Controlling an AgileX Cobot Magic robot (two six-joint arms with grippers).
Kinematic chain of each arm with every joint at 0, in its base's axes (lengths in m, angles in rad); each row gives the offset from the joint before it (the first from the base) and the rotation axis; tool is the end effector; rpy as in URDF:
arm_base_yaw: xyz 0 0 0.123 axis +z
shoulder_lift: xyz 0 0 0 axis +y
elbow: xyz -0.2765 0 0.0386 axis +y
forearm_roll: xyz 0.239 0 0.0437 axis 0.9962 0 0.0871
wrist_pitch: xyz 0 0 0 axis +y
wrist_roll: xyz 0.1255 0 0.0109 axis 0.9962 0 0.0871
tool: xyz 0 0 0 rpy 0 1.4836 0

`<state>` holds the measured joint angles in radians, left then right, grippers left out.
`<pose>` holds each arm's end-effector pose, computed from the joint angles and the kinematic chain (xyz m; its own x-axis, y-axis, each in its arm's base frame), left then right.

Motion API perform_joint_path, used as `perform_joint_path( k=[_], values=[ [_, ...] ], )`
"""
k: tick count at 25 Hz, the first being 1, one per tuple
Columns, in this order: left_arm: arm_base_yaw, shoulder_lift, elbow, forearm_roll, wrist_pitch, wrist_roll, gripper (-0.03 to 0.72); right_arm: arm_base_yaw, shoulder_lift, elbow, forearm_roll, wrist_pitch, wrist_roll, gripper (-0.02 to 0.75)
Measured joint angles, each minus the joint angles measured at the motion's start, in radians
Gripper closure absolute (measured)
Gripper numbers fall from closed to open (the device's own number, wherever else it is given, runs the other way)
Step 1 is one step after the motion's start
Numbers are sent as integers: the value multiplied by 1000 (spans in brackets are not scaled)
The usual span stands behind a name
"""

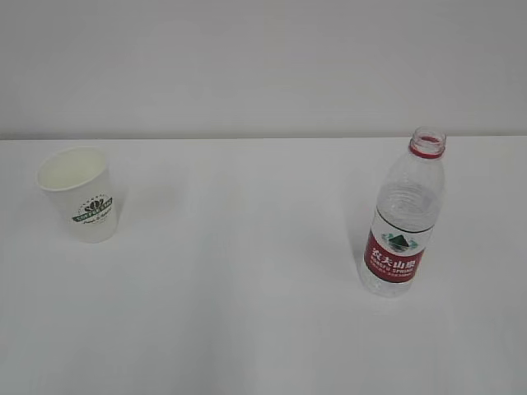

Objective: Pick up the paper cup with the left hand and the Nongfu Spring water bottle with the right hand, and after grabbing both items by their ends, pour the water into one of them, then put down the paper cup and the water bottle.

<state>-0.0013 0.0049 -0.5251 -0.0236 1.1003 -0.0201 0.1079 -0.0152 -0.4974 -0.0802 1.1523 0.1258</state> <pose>0.0203 -0.0027 0.2600 -0.4735 -0.0302 -0.8803 0.0053 0.9993 -0.0371 0.0177 -0.0074 0.2468 -0.5227 0.0367 -0.8517 0.0032 0.9992 0.0411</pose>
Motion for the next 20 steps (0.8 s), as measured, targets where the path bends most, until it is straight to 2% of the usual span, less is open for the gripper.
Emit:
perform_joint_path(
  k=[20],
  values=[
    [0, 0, 0, 0, 0, 0, 109, 0, 0, 0, 0, 0, 0, 150]
  ],
)
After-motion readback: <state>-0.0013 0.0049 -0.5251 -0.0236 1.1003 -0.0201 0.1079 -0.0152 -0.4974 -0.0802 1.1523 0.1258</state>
